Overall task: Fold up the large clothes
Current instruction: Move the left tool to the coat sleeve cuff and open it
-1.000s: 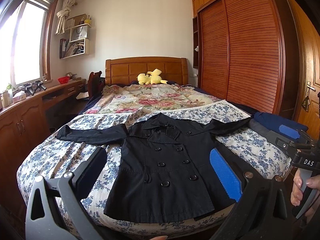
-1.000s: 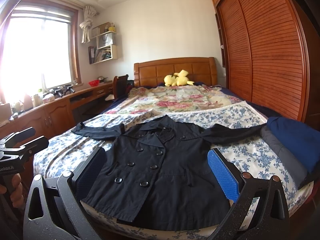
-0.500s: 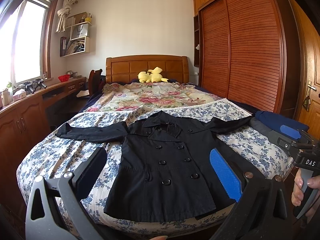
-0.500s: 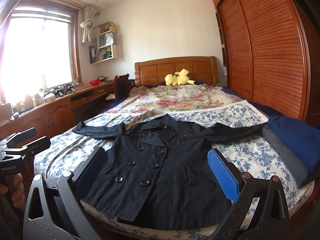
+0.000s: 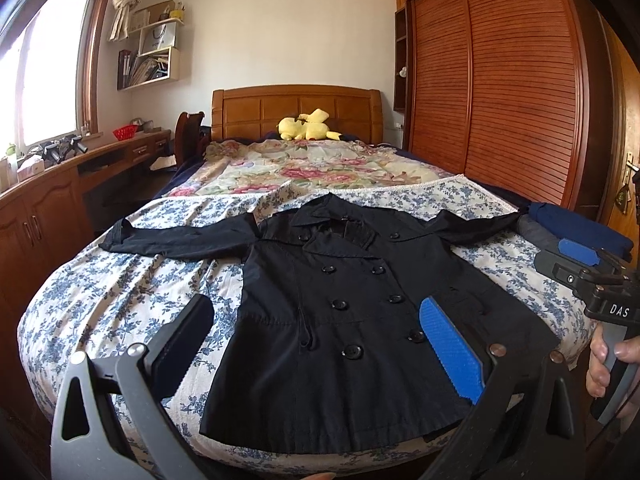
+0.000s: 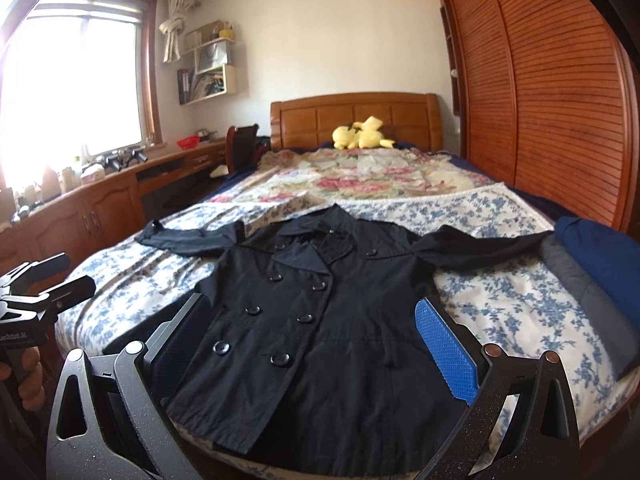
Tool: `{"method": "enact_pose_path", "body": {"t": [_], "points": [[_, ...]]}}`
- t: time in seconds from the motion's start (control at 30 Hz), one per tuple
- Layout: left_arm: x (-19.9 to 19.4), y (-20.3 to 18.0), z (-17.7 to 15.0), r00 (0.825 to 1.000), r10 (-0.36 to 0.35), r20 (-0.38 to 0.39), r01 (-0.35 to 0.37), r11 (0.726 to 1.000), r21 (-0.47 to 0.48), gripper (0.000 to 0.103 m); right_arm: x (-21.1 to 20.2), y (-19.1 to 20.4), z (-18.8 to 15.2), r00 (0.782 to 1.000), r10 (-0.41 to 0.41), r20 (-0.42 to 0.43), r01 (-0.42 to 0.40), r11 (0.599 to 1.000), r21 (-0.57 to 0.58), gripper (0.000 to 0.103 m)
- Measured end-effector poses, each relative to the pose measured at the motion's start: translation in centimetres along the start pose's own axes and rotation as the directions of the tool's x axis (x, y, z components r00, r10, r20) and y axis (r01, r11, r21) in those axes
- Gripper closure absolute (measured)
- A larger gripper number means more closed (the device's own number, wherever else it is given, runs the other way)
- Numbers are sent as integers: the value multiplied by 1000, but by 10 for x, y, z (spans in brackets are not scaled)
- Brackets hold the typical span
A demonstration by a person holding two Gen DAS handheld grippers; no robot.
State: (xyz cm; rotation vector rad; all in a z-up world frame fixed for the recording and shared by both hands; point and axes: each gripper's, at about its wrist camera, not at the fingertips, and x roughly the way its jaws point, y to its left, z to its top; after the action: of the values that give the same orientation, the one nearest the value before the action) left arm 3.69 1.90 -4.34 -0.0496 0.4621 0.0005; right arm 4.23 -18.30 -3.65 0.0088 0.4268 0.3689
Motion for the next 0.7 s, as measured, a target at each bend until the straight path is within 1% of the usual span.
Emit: {"method": "enact_pose_path", "body": {"t": [0.13, 0.37, 0.6, 0.7], "points": [[23, 13, -8, 1000, 0, -29, 0, 1000, -14, 0, 28, 1, -2, 1000, 16, -21, -16, 1000, -3, 0], [59, 36, -23, 995, 33, -92, -36, 999, -31, 0, 79, -2, -1, 997, 51, -53, -51, 999, -2, 0], [88, 64, -29, 987, 70, -144, -79, 995, -56, 0, 129, 5, 1, 992, 104, -77, -105, 994, -11, 0], [99, 76, -29, 981, 102, -165, -113, 992, -55, 0, 151, 13, 4, 986, 137, -93, -140, 990, -25, 0]]}}
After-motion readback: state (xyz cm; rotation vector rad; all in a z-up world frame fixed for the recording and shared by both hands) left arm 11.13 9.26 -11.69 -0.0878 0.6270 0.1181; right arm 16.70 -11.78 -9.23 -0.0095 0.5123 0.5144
